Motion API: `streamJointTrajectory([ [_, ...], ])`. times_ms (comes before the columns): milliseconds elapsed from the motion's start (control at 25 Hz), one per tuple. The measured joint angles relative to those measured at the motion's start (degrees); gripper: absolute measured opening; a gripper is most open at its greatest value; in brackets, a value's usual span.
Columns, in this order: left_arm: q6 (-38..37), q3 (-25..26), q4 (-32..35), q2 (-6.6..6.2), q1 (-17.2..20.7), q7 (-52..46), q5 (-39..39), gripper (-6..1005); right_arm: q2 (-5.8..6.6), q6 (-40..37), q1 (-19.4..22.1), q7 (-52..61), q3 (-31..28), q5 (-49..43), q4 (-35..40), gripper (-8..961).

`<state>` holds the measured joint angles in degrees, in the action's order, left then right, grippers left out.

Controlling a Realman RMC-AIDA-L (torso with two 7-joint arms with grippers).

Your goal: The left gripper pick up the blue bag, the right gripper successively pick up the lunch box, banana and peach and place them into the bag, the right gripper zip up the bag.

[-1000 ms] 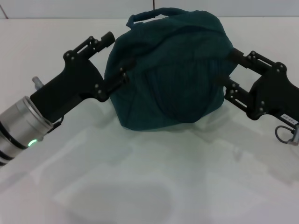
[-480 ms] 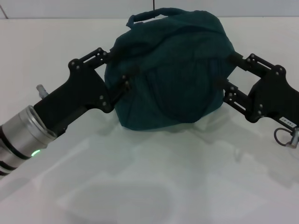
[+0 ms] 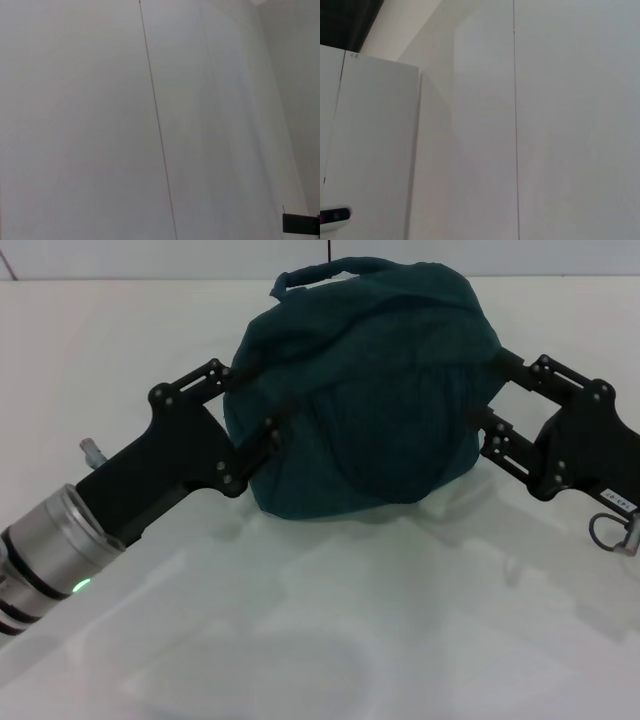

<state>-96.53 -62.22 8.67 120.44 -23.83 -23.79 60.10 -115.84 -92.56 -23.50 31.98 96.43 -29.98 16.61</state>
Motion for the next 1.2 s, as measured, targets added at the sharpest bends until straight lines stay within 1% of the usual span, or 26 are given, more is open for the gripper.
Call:
streamJointTrajectory([
  [280,-0.91,0.09,-0.52,0.04,0.71,1.59,-0.46,452,0.00,-0.01,0.07,-0.04,-0.08,0.88,0.37,528],
  [560,-1.04,0.32,-1.52,0.06,0.23,2.29,-1.04,452,-0.02,-0.04,0.13,-0.08,-0.11,0.96,0.25,527],
  [1200,-1.04,0.53,-1.55,0.06,0.54,3.05,-1.12,451,-0.09,-0.31,0.28,-0.08,-0.10,0.98,-0.09,528],
])
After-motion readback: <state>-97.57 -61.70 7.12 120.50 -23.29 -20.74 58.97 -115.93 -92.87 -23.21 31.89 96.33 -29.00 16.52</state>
